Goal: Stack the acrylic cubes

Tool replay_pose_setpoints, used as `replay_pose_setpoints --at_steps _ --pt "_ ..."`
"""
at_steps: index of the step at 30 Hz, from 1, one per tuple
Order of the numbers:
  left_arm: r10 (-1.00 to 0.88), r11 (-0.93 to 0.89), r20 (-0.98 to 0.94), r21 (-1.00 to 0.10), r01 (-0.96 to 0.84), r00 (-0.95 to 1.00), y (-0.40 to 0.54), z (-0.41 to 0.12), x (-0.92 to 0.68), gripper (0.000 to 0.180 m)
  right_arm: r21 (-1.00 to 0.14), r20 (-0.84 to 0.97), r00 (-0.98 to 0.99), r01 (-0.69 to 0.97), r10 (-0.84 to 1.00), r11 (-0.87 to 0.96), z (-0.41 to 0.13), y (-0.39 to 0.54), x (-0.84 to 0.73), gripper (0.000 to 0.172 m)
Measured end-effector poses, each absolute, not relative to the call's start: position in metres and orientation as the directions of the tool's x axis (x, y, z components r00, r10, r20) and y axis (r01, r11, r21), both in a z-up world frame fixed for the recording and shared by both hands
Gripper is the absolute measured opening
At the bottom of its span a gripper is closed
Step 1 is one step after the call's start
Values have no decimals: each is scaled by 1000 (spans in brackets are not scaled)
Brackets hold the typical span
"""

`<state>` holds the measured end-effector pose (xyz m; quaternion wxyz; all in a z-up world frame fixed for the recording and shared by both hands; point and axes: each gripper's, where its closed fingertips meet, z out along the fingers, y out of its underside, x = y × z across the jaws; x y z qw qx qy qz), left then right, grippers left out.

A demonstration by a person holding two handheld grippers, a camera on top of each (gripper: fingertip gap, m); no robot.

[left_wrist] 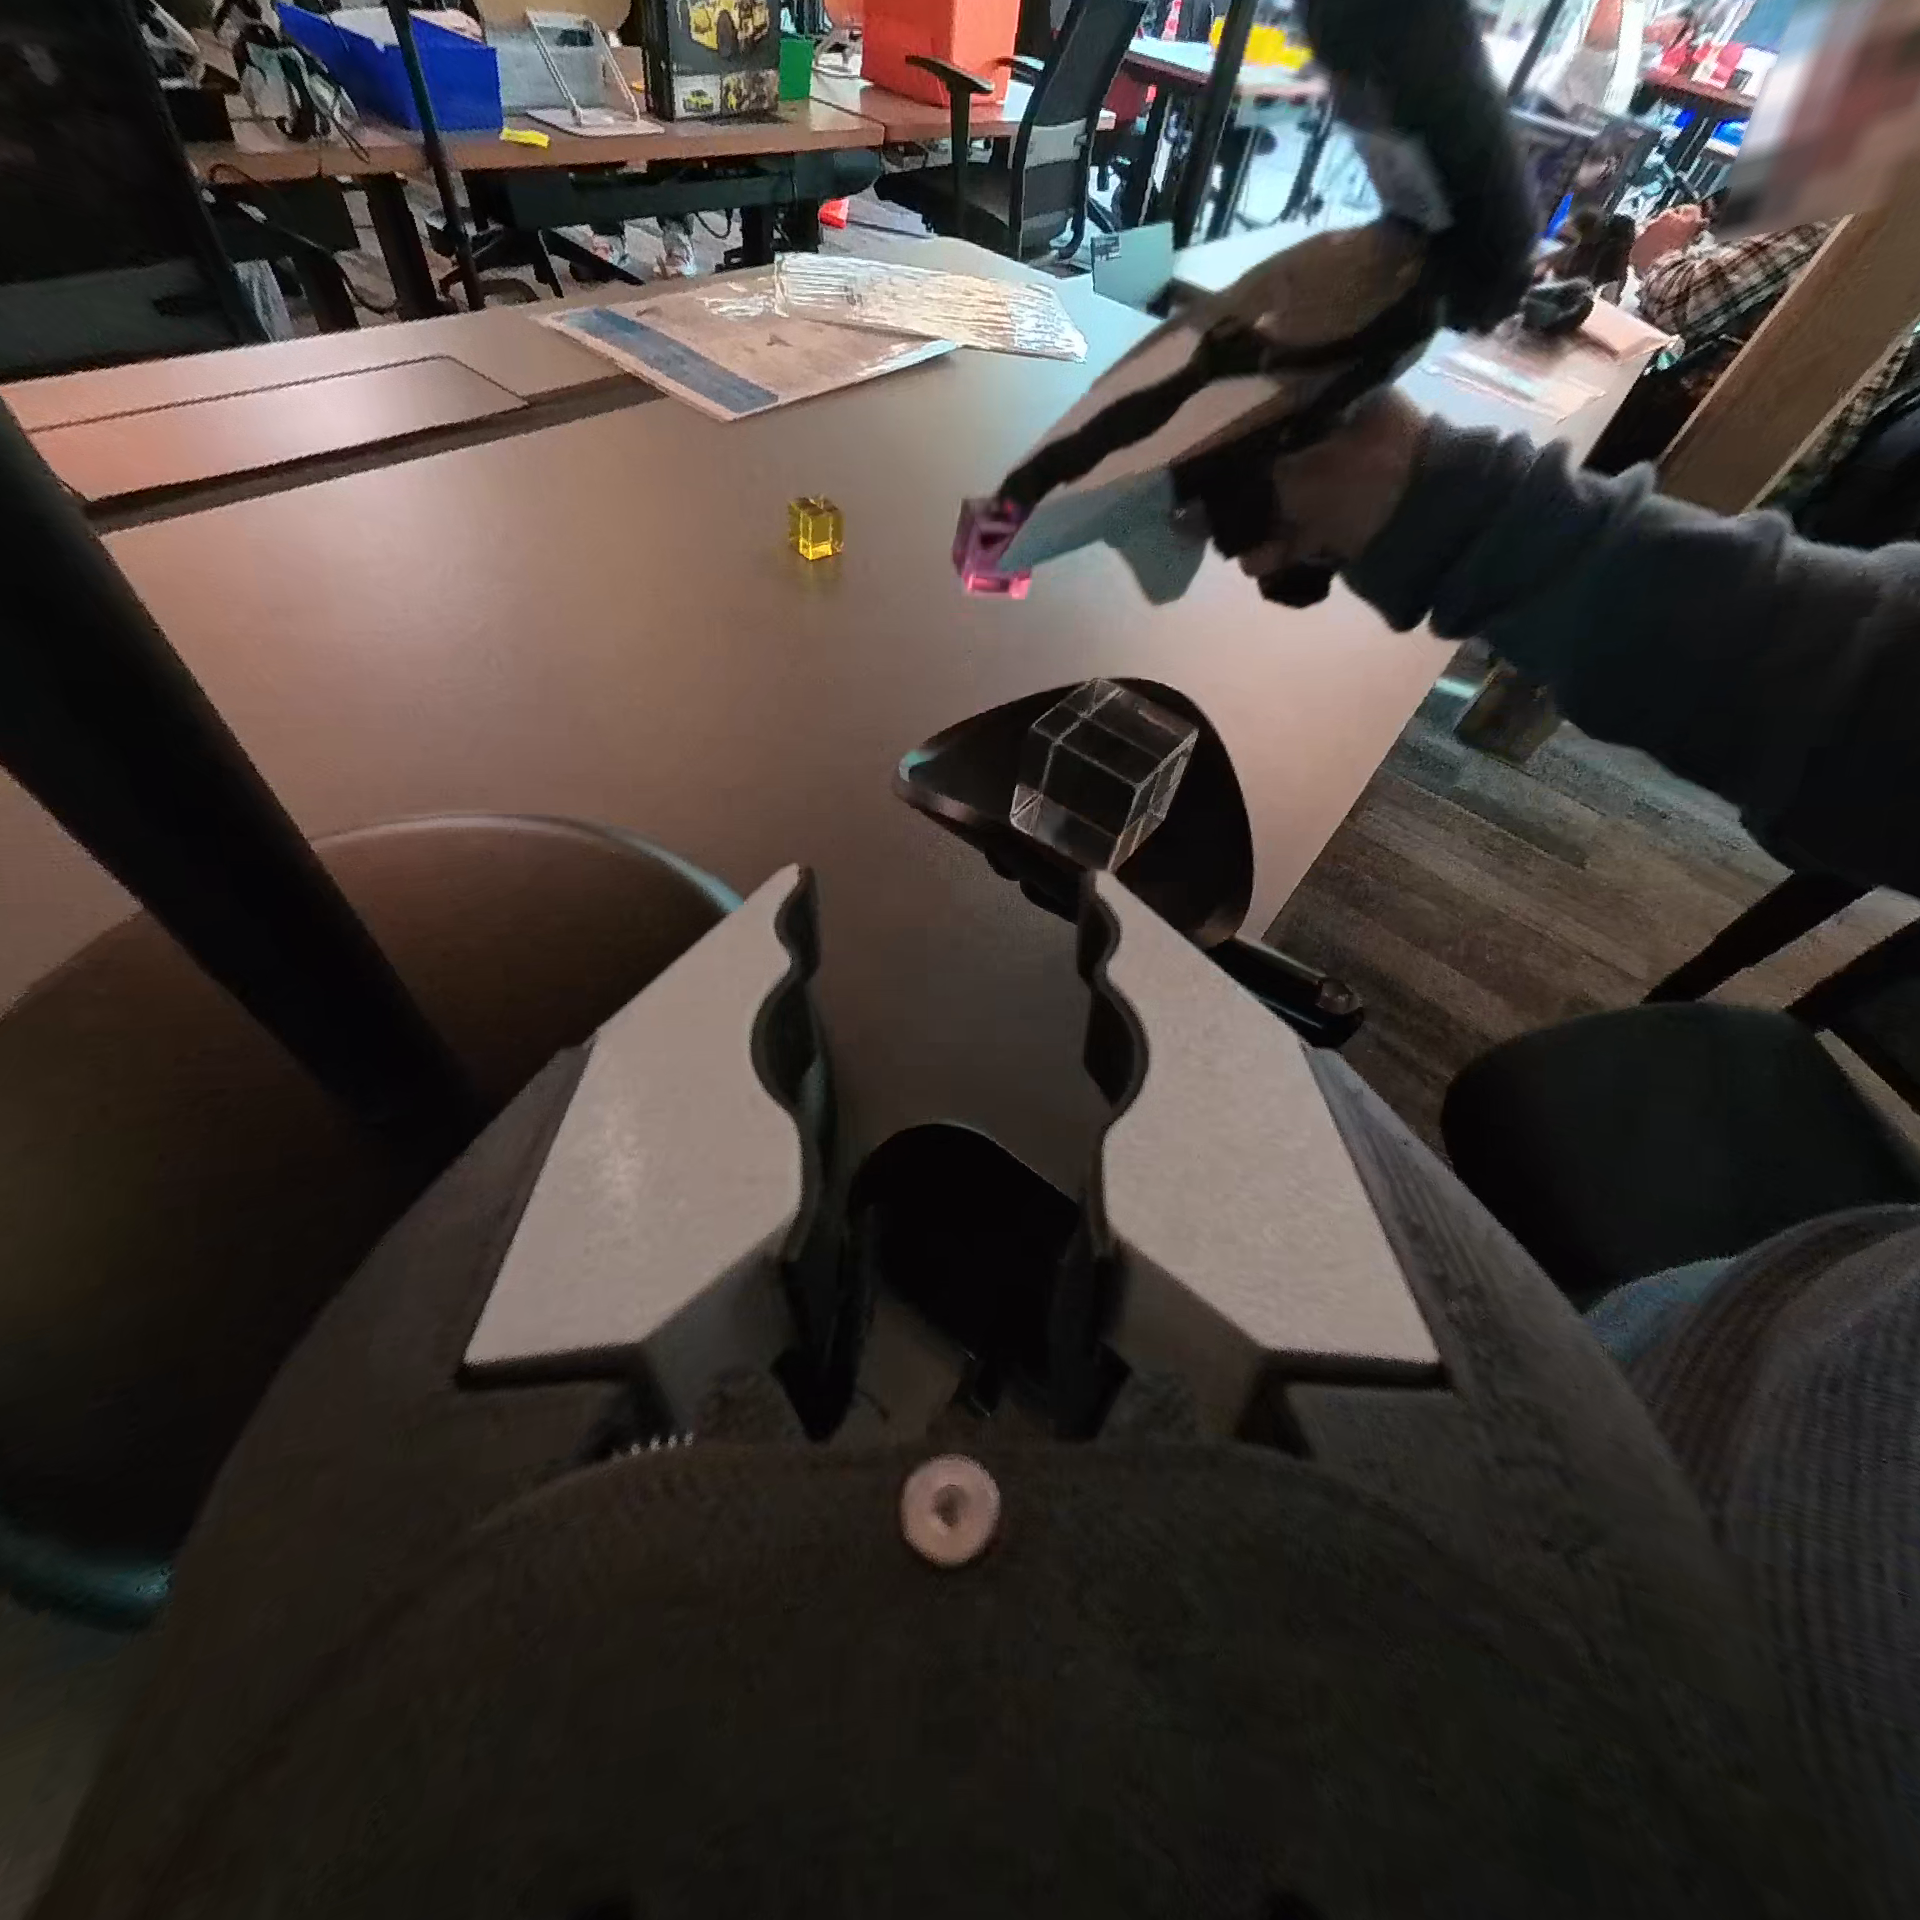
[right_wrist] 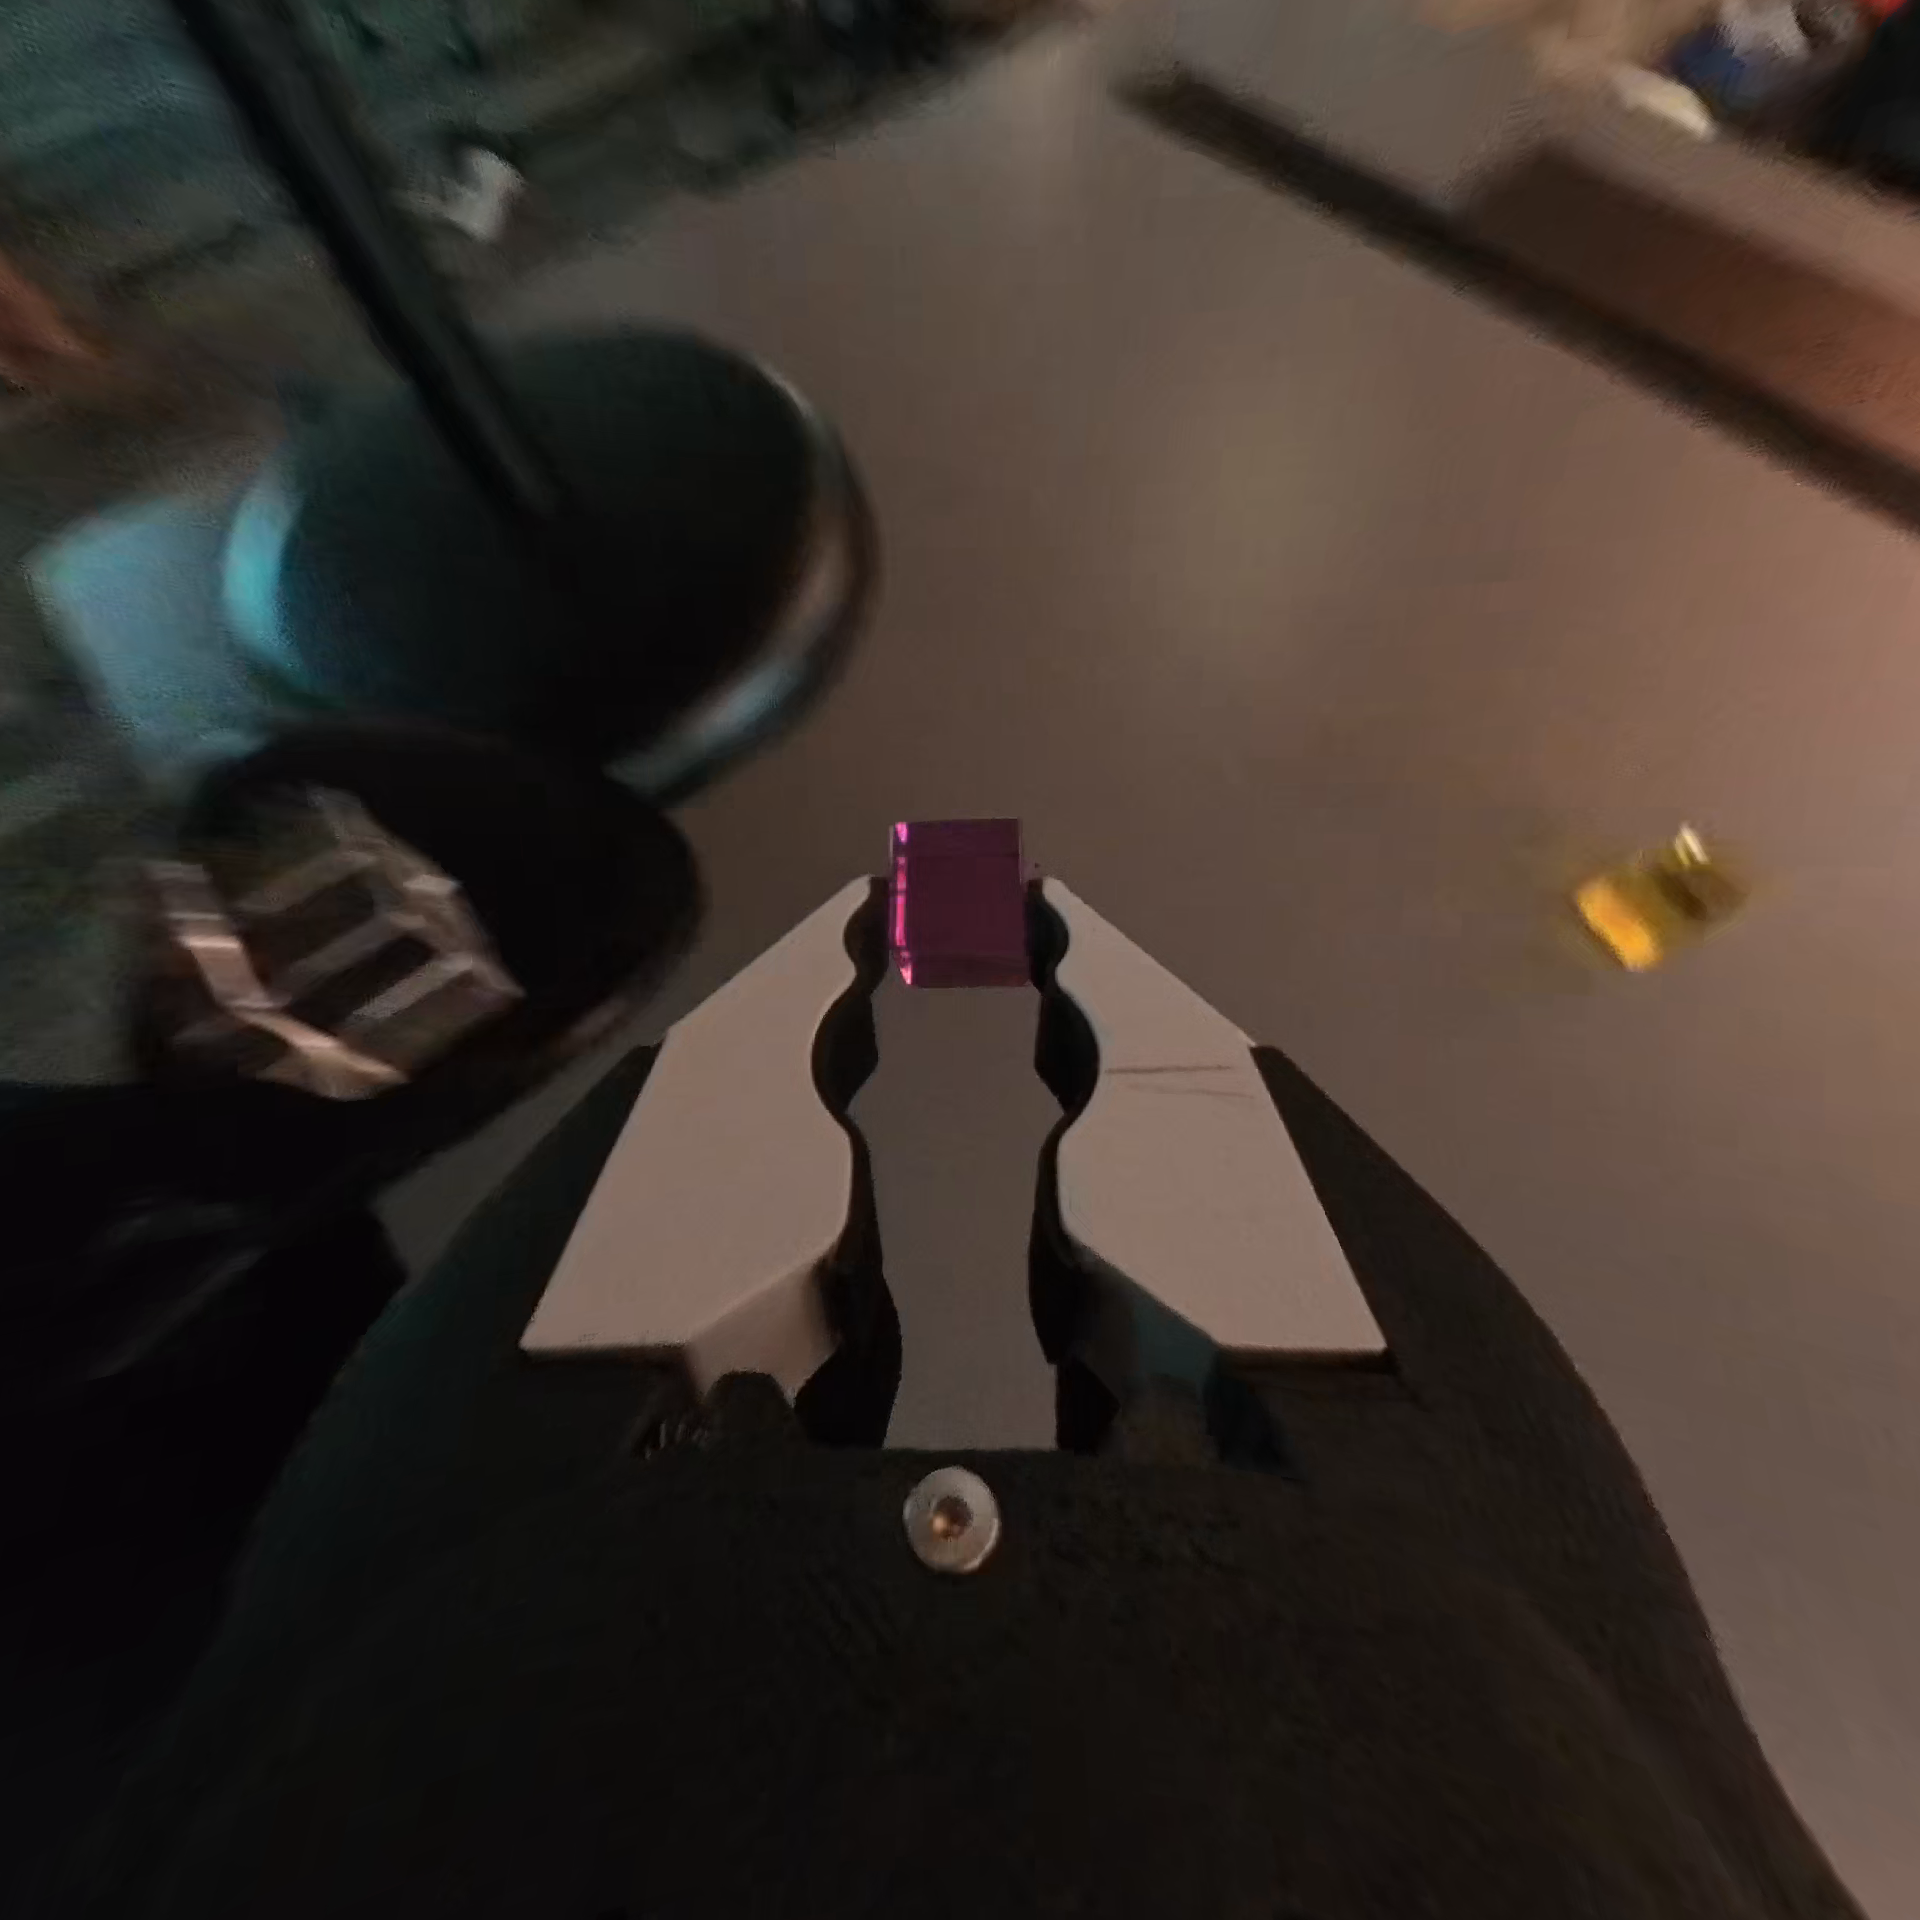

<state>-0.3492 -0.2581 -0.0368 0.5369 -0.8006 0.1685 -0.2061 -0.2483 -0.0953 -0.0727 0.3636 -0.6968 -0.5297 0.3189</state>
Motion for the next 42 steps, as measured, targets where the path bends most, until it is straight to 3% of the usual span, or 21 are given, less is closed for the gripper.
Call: replay_pose_setpoints --at_steps 5,9,30,31,33,35,39,42 --pt "-499 -360 145 -931 -52 855 -258 -35 -347 49 -915 -62 -237 401 969 39 -17 -181 -271 24" --pt "-501 -363 147 -930 -53 853 -260 -36 -346 49 -888 -69 -379 444 923 116 -19 -211 -272 24" --pt "-498 -372 155 -927 -50 853 -264 -40 -344 49 -861 -79 -397 490 914 138 -50 -214 -277 24" --pt "-498 -373 156 -926 -48 853 -264 -41 -345 49 -871 -67 -391 472 918 137 -48 -213 -277 34" --pt "-495 -373 159 -927 -44 854 -263 -40 -346 49 -891 -64 -341 443 938 100 -40 -202 -277 70" --pt "-489 -373 161 -927 -38 857 -261 -41 -348 49 -924 -60 -245 381 968 39 -27 -176 -275 89" --pt "-477 -376 168 -926 -27 863 -259 -42 -352 50 -968 -16 156 244 988 -55 -21 -73 -261 89" --pt "-469 -380 169 -925 -25 867 -256 -43 -355 50 -939 -33 536 271 844 -209 -57 17 -232 84"
